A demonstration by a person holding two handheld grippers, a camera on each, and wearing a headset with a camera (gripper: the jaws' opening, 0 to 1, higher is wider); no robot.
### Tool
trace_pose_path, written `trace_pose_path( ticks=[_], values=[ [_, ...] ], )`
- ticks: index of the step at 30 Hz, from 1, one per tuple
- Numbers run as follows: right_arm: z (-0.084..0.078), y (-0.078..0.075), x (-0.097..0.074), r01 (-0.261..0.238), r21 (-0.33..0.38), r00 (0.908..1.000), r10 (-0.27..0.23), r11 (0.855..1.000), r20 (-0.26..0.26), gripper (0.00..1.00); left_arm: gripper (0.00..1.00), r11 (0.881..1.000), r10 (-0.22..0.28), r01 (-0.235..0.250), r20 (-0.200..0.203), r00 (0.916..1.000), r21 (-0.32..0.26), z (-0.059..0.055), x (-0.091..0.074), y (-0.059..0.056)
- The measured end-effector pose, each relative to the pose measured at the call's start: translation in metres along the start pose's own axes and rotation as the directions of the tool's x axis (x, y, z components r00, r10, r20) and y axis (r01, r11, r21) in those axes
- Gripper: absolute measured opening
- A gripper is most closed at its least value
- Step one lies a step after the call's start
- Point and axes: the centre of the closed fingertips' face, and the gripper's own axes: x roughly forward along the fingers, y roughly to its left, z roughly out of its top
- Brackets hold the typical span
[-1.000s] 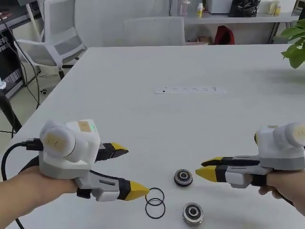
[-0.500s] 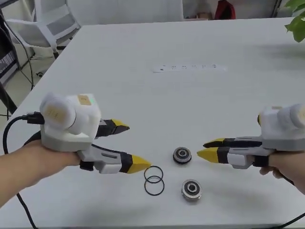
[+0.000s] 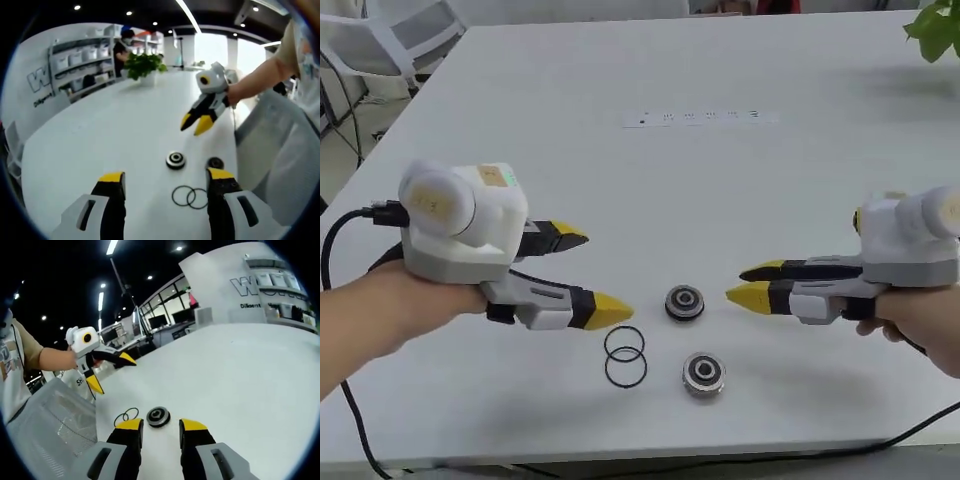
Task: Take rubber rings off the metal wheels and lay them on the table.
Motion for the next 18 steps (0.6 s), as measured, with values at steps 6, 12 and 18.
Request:
trace_pose_path(
  ticks=[6, 12, 18],
  values=[
    [-0.001, -0.003, -0.002, 0.001, -0.019, 1.0, -0.001, 1.0, -0.003, 0.27, 0.65, 1.0, -0.007, 0.007, 0.001, 1.0, 0.002, 0.002, 0.008, -0.001],
    [-0.005, -0.006, 0.001, -0.001, -0.045, 0.9998, 0.0, 0.999, -0.019, 0.28, 0.64, 1.0, -0.019, 0.019, -0.01, 0.9998, 0.007, 0.001, 0.016, -0.002],
    [-0.008, -0.008, 0.008, -0.012, -0.07, 0.9994, 0.009, 0.997, -0.033, 0.27, 0.62, 1.0, -0.028, 0.028, -0.019, 0.9994, 0.009, 0.0, 0.025, -0.001]
  ],
)
